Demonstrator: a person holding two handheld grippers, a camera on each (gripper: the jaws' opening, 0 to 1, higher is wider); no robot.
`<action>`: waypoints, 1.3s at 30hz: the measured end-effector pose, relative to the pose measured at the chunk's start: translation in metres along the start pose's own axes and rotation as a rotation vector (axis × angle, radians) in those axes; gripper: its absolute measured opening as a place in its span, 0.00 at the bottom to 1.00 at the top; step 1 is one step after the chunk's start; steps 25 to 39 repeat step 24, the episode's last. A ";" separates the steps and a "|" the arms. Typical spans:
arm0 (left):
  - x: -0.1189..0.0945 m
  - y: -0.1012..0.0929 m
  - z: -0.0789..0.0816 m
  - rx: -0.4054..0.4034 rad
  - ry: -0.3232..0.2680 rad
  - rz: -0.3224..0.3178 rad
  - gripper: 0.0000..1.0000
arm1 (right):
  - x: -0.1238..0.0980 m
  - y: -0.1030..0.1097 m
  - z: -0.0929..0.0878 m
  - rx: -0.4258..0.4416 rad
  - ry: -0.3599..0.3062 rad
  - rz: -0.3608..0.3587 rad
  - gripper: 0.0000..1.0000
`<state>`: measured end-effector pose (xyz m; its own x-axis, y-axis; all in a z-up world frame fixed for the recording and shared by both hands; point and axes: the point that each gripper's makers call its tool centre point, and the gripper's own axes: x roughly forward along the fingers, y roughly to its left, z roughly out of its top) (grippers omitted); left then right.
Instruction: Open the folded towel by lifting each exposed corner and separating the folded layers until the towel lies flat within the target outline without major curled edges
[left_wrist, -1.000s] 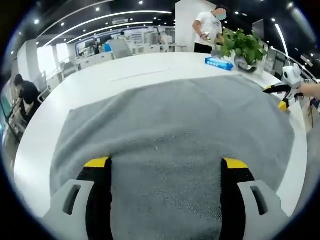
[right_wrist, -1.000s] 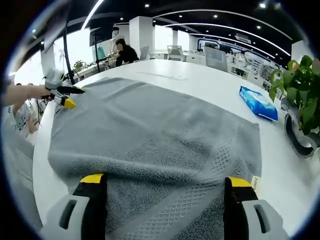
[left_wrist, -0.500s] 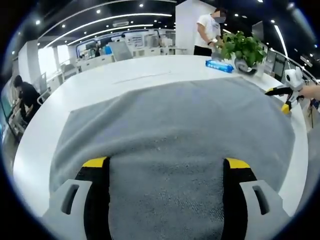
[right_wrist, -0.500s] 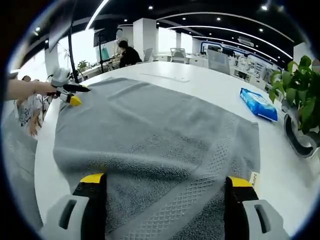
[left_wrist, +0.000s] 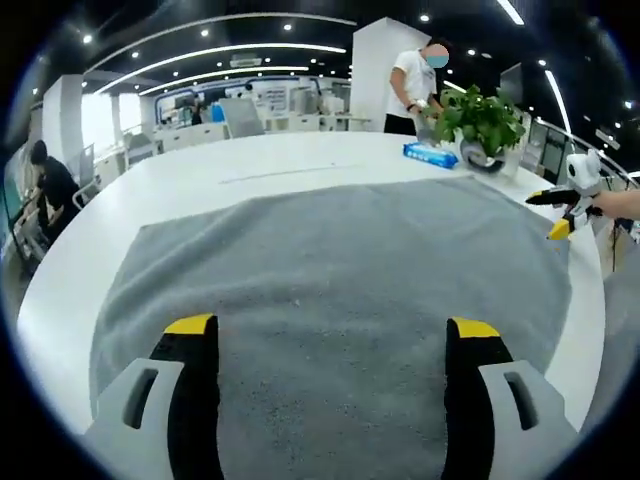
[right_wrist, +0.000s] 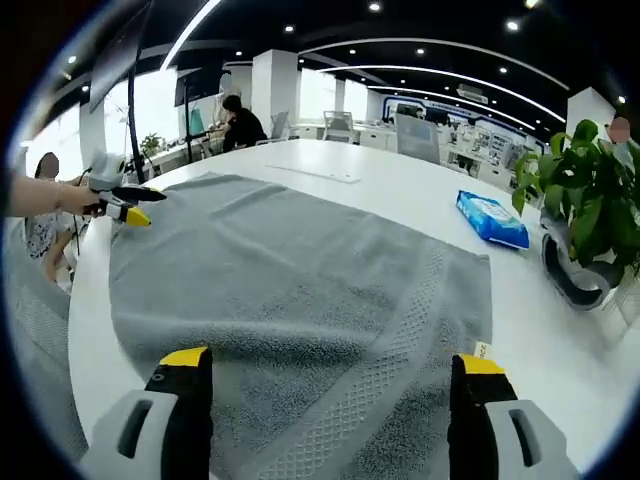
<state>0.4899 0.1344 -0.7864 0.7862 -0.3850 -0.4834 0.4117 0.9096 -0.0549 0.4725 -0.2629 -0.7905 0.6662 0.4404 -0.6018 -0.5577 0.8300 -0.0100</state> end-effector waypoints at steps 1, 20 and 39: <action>-0.004 -0.003 0.003 0.011 -0.013 0.003 0.95 | -0.005 0.001 0.001 0.006 -0.008 -0.003 1.00; -0.097 -0.075 0.040 0.004 -0.221 0.051 0.91 | -0.127 0.030 0.010 -0.026 -0.154 -0.111 1.00; -0.115 -0.093 0.049 -0.034 -0.289 0.085 0.91 | -0.143 0.034 0.014 0.000 -0.226 -0.142 1.00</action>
